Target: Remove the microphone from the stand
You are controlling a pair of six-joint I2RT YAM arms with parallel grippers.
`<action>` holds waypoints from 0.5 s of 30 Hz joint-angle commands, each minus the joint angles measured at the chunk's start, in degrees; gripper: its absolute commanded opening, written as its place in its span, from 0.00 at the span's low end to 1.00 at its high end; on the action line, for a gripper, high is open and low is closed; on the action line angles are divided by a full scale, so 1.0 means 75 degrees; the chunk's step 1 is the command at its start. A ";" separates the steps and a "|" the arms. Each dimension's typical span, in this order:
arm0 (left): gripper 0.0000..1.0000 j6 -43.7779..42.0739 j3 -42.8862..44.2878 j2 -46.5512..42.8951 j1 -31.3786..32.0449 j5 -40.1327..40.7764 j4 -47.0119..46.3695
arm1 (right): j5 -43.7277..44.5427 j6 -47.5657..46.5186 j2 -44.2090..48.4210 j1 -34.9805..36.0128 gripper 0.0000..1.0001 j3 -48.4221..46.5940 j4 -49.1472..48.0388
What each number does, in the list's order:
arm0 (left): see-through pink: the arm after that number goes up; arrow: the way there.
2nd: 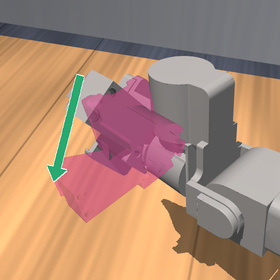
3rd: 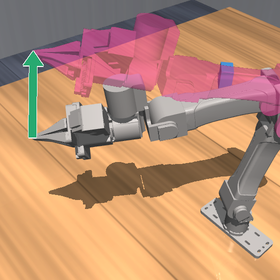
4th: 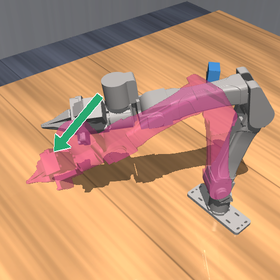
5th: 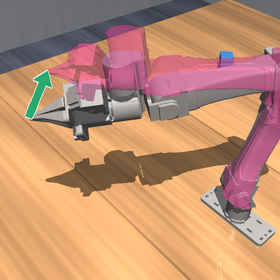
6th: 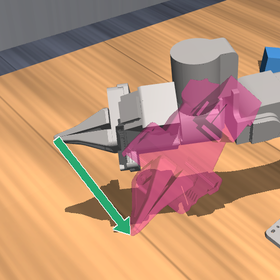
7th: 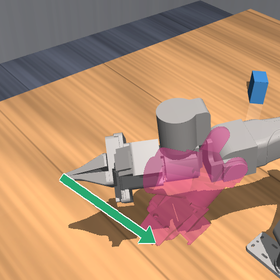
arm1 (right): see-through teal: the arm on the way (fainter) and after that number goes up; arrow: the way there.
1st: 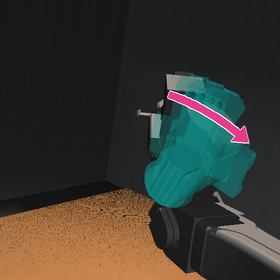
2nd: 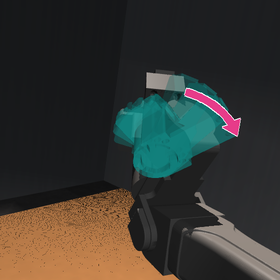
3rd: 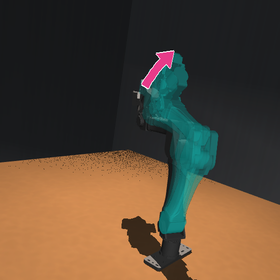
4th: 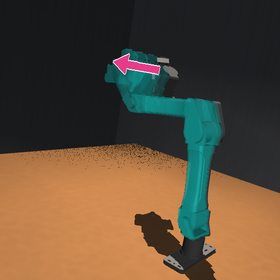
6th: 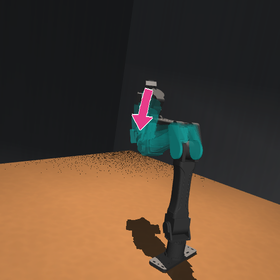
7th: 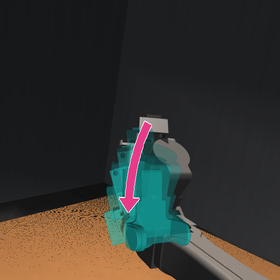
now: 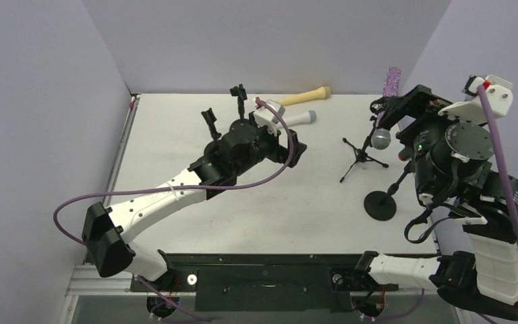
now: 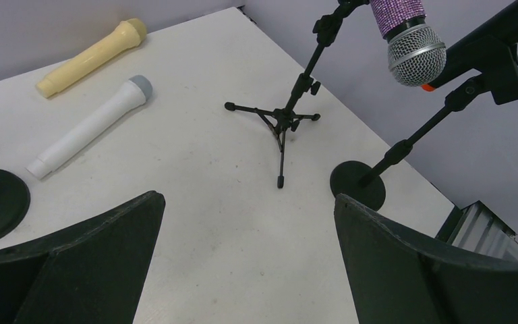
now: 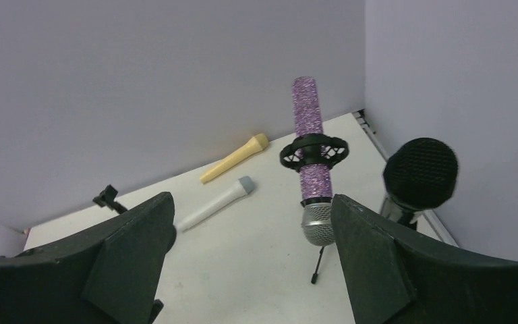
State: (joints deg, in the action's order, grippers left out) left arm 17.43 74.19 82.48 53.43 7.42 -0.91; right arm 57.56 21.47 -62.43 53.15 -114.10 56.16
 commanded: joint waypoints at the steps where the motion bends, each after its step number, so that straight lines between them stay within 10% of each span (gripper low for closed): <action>1: 0.96 -0.0155 0.0222 -0.0053 0.0033 -0.0476 -0.0756 | 0.1088 -0.0263 -0.0291 -0.0170 0.82 -0.0541 0.0672; 15: 0.96 -0.0367 0.0415 0.2286 0.1349 -0.1604 -0.4824 | -0.0694 -0.0487 -0.0045 -0.0196 0.82 -0.0838 0.0470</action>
State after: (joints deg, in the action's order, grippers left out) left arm 13.98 74.39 93.27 62.43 -0.54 -23.75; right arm 56.75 19.18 -65.19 52.03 -119.59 60.12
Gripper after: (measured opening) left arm 0.965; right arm 0.818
